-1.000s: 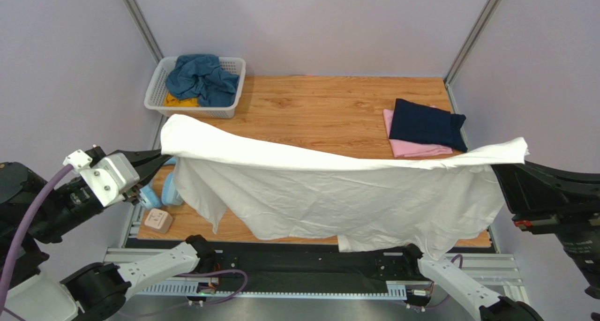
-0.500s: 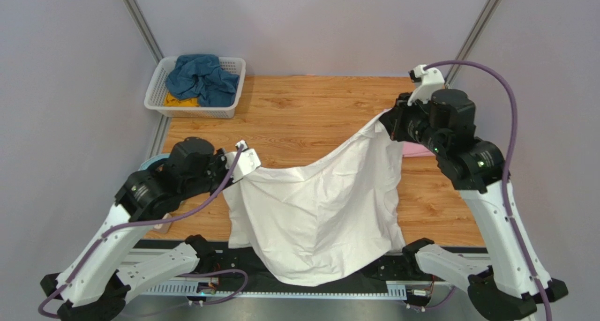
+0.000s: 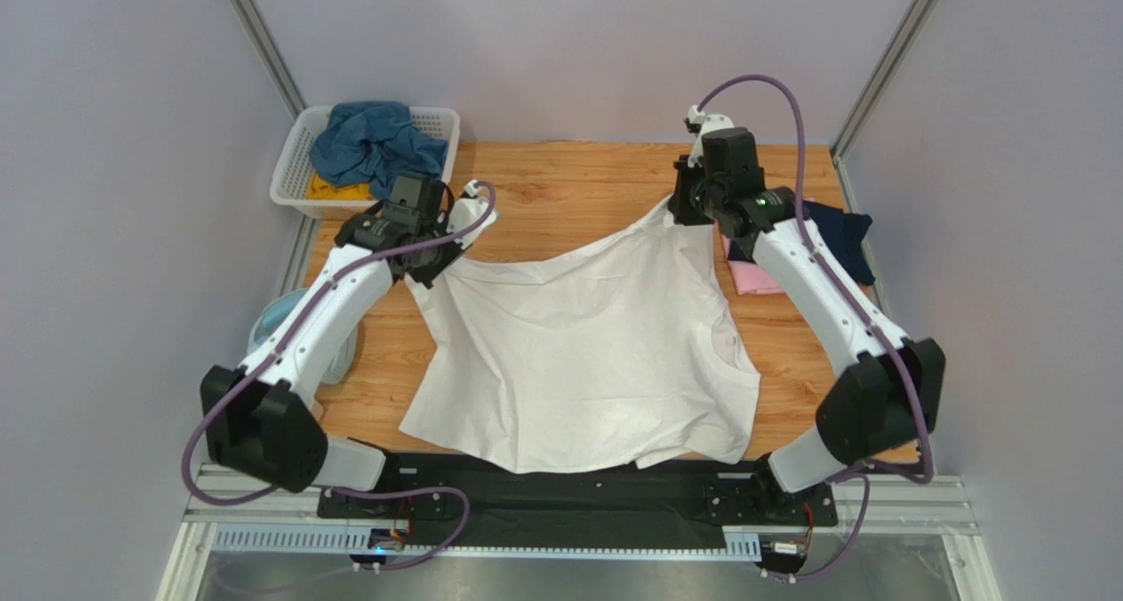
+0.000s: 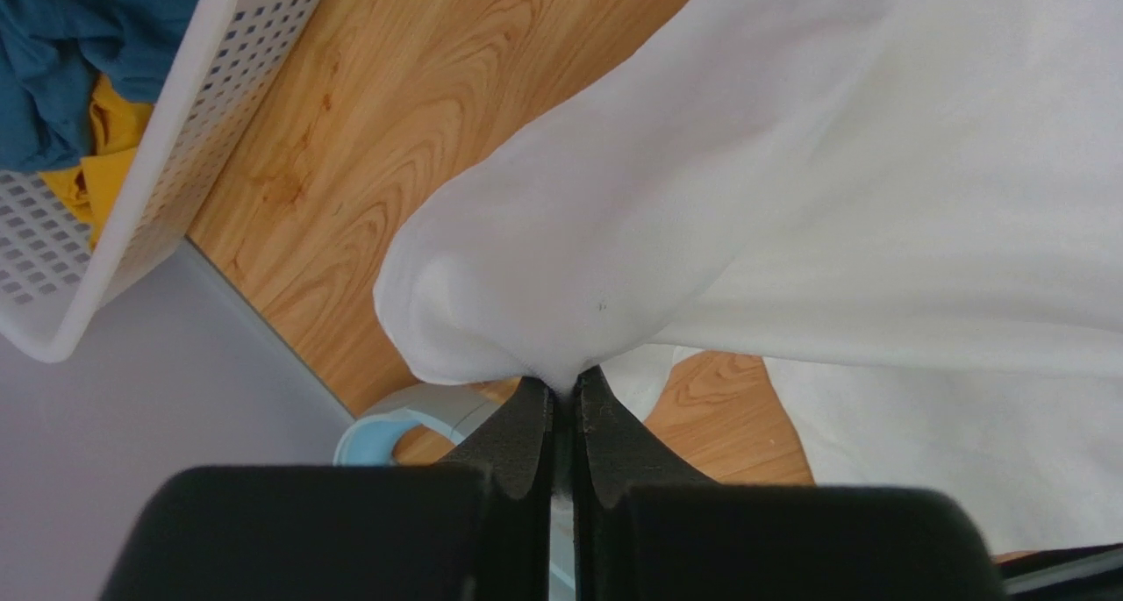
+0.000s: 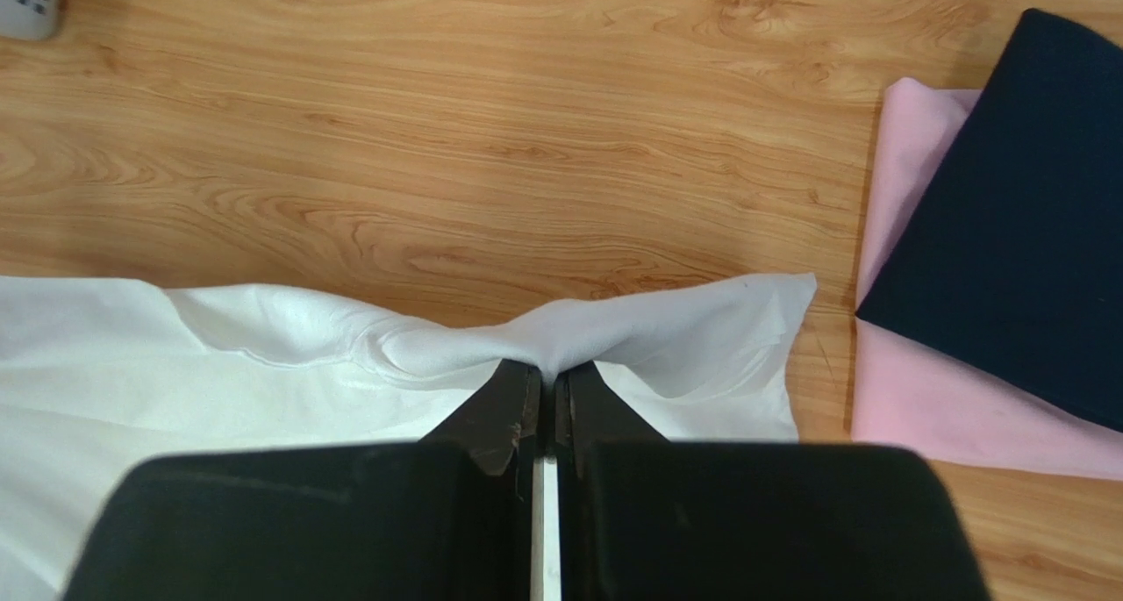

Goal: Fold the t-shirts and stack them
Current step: Flatten out the tshirt

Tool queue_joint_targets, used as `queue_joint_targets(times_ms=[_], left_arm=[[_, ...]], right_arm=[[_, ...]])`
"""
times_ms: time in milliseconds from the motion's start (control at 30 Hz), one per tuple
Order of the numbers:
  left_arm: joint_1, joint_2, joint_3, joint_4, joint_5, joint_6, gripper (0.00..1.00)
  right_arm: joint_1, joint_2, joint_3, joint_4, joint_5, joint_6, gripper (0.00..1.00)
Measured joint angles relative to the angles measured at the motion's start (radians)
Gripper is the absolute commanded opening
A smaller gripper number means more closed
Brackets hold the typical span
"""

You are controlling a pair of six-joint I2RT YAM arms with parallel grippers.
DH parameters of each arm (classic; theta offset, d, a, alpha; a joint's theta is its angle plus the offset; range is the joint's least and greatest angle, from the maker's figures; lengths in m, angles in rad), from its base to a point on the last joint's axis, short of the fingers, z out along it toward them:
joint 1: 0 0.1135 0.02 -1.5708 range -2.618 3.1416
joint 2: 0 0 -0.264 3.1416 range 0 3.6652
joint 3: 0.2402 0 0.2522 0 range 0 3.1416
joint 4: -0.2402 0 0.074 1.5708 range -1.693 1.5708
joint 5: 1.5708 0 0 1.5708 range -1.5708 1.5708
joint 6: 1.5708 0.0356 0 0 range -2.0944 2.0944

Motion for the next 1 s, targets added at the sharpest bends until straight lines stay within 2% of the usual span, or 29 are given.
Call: queue_joint_targets(times_ms=[200, 367, 400, 433, 467, 500, 533, 633, 733, 833, 867, 900, 1000], left_arm=[[0.079, 0.214, 0.116, 0.053, -0.009, 0.032, 0.00], [0.101, 0.302, 0.243, 0.090, -0.018, 0.033, 0.00], [0.103, 0.312, 0.264, 0.098, -0.023, 0.033, 0.04], [0.104, 0.325, 0.285, 0.106, -0.028, 0.033, 0.37], [0.105, 0.339, 0.304, 0.114, -0.035, 0.033, 0.57], [0.105, 0.353, 0.318, 0.122, -0.042, 0.039, 0.76], [0.105, 0.364, 0.325, 0.126, -0.046, 0.043, 0.99], [0.106, 0.392, 0.327, 0.123, -0.054, 0.029, 1.00], [0.106, 0.394, 0.319, 0.118, -0.061, 0.023, 1.00], [0.106, 0.364, 0.319, 0.117, -0.055, 0.018, 1.00], [0.106, 0.344, 0.319, 0.113, -0.046, 0.013, 1.00], [0.105, 0.318, 0.319, 0.106, -0.037, 0.008, 1.00], [0.087, 0.178, 0.287, 0.088, -0.005, -0.002, 1.00]], right_arm=[[-0.014, 0.224, 0.096, 0.023, -0.006, 0.000, 0.00], [-0.029, 0.309, 0.189, 0.032, -0.009, 0.001, 0.00], [-0.032, 0.319, 0.205, 0.033, -0.010, 0.002, 0.05], [-0.038, 0.333, 0.231, 0.033, -0.010, 0.004, 0.16], [-0.044, 0.347, 0.257, 0.032, -0.016, 0.007, 0.30], [-0.050, 0.364, 0.284, 0.032, -0.024, 0.011, 0.64], [-0.056, 0.380, 0.306, 0.029, -0.027, 0.019, 0.76], [-0.069, 0.439, 0.372, 0.024, -0.035, 0.019, 0.91], [-0.077, 0.481, 0.393, 0.001, -0.035, 0.024, 0.95], [-0.078, 0.489, 0.397, -0.047, -0.017, 0.031, 0.89], [-0.078, 0.485, 0.400, -0.060, -0.011, 0.040, 0.81], [-0.078, 0.475, 0.401, -0.068, -0.006, 0.048, 0.79], [-0.069, 0.394, 0.381, -0.123, 0.003, 0.092, 0.79]])
